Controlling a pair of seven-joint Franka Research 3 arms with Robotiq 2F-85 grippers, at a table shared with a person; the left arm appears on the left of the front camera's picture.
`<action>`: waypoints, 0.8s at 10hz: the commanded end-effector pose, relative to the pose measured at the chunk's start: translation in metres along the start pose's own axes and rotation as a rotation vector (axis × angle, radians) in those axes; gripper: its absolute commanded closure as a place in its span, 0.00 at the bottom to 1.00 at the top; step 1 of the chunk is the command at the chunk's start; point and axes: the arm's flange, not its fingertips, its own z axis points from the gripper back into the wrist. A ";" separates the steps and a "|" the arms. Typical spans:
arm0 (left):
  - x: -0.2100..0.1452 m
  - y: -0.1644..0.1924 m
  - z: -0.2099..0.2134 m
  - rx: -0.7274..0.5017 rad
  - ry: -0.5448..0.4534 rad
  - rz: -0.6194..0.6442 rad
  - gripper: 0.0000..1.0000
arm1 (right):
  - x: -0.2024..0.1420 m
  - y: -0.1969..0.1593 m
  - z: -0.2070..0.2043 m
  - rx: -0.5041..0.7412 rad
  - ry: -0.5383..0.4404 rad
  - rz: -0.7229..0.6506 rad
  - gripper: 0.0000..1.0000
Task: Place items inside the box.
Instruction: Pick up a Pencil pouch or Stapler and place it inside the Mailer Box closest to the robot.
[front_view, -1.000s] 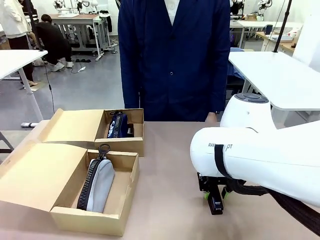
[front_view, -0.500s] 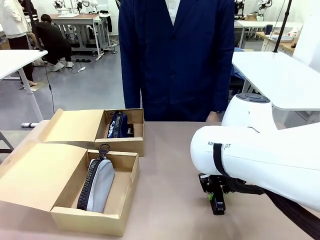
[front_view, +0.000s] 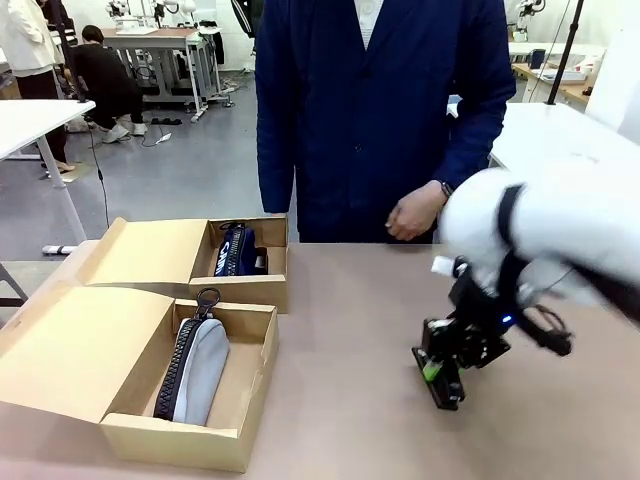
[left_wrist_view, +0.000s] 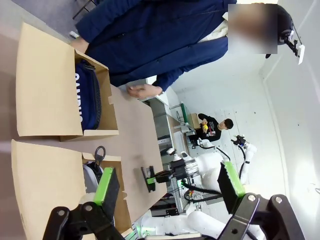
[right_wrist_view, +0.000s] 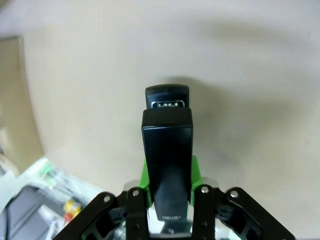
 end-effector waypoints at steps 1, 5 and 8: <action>-0.004 0.000 -0.001 -0.026 -0.014 -0.017 0.00 | -0.065 -0.050 0.040 0.284 0.055 -0.002 1.00; -0.004 0.000 -0.001 -0.026 -0.014 -0.017 0.00 | -0.107 -0.003 0.033 0.517 -0.041 -0.041 1.00; -0.004 0.000 -0.001 -0.026 -0.014 -0.017 0.00 | -0.112 0.030 0.018 0.494 -0.048 0.004 1.00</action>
